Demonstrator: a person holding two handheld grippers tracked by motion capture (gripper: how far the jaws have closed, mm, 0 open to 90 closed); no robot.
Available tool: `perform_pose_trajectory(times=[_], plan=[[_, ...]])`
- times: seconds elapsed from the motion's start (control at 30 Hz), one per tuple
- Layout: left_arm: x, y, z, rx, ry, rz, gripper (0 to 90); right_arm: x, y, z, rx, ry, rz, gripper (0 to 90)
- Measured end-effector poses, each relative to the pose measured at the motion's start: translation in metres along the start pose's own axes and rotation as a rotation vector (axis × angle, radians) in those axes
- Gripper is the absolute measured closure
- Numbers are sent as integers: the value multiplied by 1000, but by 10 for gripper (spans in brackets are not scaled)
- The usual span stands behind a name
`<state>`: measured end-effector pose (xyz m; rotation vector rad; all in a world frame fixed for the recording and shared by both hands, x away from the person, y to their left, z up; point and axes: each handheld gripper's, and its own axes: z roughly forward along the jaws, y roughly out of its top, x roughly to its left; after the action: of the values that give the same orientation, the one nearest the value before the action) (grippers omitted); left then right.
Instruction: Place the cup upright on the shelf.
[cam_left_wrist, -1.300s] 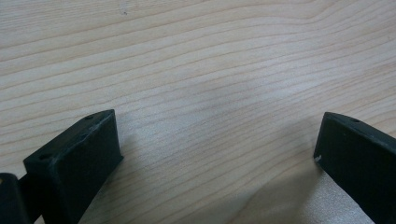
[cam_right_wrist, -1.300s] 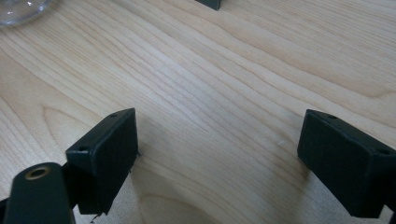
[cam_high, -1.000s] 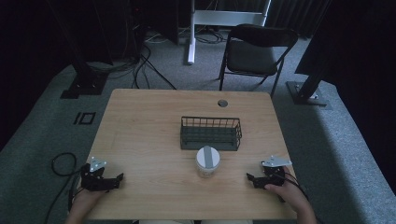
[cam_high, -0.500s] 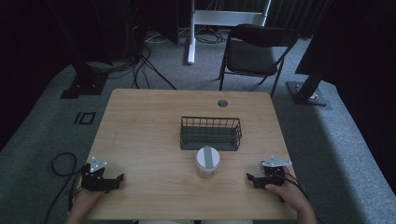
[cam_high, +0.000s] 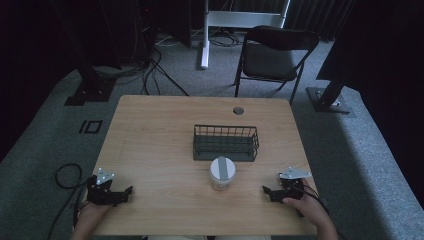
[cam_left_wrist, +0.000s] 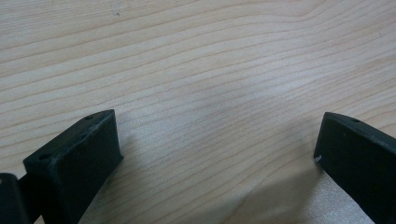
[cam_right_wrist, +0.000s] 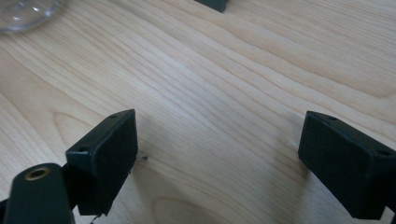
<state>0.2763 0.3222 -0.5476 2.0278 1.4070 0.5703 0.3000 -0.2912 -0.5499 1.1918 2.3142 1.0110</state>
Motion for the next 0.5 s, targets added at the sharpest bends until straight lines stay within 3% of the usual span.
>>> perform_pose_trajectory(times=[0.5], plan=[[0, 0, 0, 0, 0, 0, 5, 11, 11, -1, -30, 36, -19, 116]])
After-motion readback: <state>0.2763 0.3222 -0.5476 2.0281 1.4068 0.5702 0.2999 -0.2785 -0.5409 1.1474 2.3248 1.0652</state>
